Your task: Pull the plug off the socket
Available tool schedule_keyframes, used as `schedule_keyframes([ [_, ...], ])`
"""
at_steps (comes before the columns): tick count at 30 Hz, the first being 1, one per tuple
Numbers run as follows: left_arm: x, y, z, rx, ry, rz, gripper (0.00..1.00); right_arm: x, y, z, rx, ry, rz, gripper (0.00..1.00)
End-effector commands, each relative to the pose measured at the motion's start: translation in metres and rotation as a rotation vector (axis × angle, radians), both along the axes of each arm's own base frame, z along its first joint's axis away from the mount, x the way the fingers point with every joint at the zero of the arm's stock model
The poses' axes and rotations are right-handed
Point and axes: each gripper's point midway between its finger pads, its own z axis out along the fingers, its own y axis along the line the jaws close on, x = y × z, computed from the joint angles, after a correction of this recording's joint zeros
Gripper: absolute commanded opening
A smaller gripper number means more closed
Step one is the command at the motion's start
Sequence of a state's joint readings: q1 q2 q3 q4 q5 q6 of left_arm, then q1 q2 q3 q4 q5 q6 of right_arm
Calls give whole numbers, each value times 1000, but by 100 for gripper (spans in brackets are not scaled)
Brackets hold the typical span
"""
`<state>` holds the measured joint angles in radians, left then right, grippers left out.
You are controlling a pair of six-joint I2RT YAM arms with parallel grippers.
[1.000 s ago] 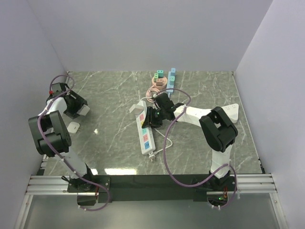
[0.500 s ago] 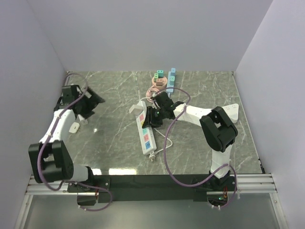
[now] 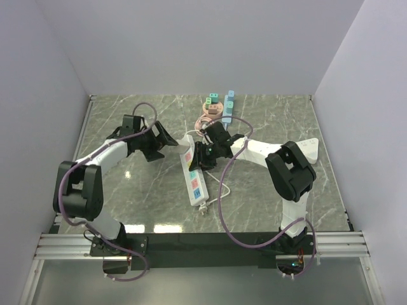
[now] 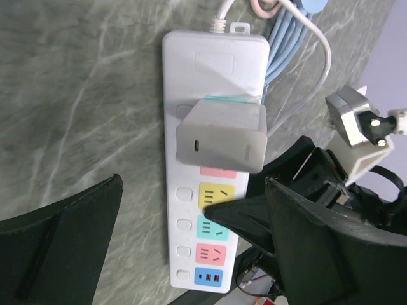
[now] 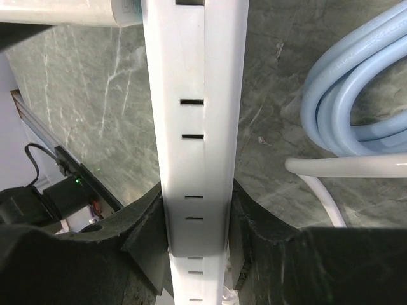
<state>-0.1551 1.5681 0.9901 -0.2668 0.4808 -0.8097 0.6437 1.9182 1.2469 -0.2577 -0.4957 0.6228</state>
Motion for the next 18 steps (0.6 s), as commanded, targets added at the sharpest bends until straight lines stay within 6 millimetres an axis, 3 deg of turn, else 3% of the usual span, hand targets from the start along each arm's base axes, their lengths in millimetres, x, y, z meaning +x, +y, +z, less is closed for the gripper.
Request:
schedule_keyframes([
  [1, 17, -24, 24, -74, -111, -62, 99, 10, 22, 36, 96, -72, 54, 0],
  [7, 21, -37, 21, -62, -135, -58, 99, 7, 22, 33, 93, -63, 51, 0],
  [13, 22, -40, -4, -12, -98, -70, 99, 6, 24, 34, 100, -62, 61, 0],
  [18, 25, -42, -17, -12, -106, -84, 67, 5, 28, 36, 106, -61, 77, 0],
])
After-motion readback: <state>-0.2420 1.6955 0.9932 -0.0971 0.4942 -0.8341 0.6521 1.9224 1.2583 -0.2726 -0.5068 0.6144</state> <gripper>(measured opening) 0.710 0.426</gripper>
